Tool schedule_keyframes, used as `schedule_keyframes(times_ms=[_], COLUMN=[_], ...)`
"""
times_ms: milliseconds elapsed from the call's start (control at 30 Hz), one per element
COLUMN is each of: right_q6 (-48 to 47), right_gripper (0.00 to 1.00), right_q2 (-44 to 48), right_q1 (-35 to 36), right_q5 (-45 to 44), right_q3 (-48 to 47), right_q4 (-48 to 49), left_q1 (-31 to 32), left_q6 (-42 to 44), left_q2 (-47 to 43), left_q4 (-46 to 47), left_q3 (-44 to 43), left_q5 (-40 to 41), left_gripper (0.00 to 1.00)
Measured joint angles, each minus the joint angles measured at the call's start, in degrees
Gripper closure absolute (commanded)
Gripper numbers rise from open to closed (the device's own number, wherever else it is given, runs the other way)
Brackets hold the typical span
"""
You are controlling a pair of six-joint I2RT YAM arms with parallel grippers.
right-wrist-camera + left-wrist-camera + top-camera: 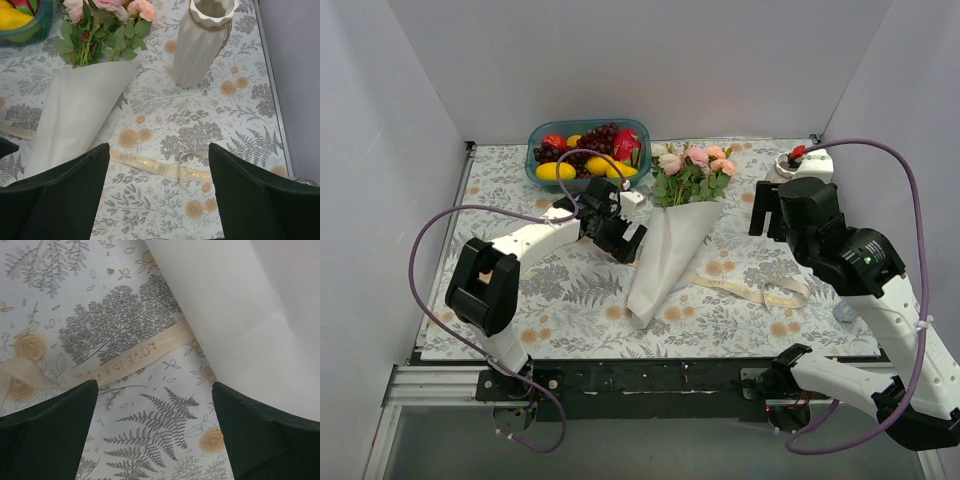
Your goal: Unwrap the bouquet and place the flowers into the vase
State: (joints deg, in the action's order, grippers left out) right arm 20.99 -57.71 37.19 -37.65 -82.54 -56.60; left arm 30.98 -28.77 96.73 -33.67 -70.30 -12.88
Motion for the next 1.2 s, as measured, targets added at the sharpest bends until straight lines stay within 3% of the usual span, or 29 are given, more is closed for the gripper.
schedule_keyframes(times_ms=[133, 467, 733, 967, 1100, 1200], right_q6=[-1.62, -4.0, -4.33, -4.76, -4.76, -4.76], right_gripper=[0.12, 0.12, 0.14, 0.14, 0.14, 0.14], right_q2=[3.1, 4.42, 4.87, 6.95, 7.54, 7.15], right_q1=[0.02, 0.02, 0.02, 0.02, 0.02, 0.02], right_q5=[0.35, 1.84, 3.58, 3.37, 3.39, 3.65], right_q3=[1.77, 6.88, 10.25, 10.49, 11.93, 12.83], right_q4=[1.05, 1.84, 3.15, 3.21, 3.37, 3.87], left_q1=[0.11, 2.21, 2.27, 2.67, 6.27, 13.11], left_q6=[-0.37, 5.62, 3.65, 10.99, 12.28, 11.89], left_q2=[1.88, -10.1, -8.2, -16.11, -23.19, -27.08], left_q4=[1.88, 4.52, 3.37, 0.55, 0.83, 2.86], left_q3=[0.46, 11.89, 12.28, 16.72, 21.27, 25.68], left_q5=[-4.46, -8.07, -13.31, -12.5, -9.79, -5.31], left_gripper=[0.02, 0.02, 0.02, 0.02, 0.02, 0.02])
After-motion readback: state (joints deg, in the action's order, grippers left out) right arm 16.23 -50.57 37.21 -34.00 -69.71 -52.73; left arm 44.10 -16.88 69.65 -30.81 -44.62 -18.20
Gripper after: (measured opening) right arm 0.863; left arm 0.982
